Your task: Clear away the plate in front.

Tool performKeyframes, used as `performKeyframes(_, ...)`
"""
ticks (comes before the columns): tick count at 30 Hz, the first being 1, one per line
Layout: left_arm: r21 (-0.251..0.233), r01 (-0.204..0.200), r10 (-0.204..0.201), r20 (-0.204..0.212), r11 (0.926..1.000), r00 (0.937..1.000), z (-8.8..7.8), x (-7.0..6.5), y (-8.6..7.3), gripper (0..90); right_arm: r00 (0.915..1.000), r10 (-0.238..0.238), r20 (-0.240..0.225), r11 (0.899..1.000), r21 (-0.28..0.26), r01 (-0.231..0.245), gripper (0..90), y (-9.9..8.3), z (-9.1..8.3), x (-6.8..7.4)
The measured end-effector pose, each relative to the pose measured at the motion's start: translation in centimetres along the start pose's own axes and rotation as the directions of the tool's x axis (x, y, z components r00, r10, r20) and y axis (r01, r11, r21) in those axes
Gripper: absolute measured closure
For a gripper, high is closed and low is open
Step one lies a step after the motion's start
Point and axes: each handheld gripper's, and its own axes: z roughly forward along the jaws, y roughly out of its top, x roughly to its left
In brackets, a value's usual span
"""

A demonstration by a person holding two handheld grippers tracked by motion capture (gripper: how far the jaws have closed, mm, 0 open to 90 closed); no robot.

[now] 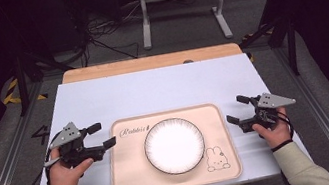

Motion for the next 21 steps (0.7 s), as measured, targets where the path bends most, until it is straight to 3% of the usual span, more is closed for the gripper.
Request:
performKeyframes(8, -0.021, -0.034, 0.034, -0.021, 0.9992, 0.9992, -0.7, 0.7, -1.5, 15.7, 0.9999, -0.001, -0.015, 1.000, -0.005, 0.001, 5.1, 0.0, 0.0, 0.0)
performKeyframes(16, -0.043, 0.013, -0.014, -0.011, 0.9990, 0.9998, -1.0, 1.4, -2.9, 11.5, 0.9998, -0.001, -0.021, 1.000, -0.008, 0.001, 4.8, 0.0, -0.1, -0.1)
performKeyframes(21, -0.089, 0.084, -0.085, -0.008, 0.9925, 0.9963, -1.0, 2.4, -4.1, 9.4, 0.9996, -0.003, -0.026, 1.000, -0.009, 0.003, 4.7, 0.0, -0.1, -0.1)
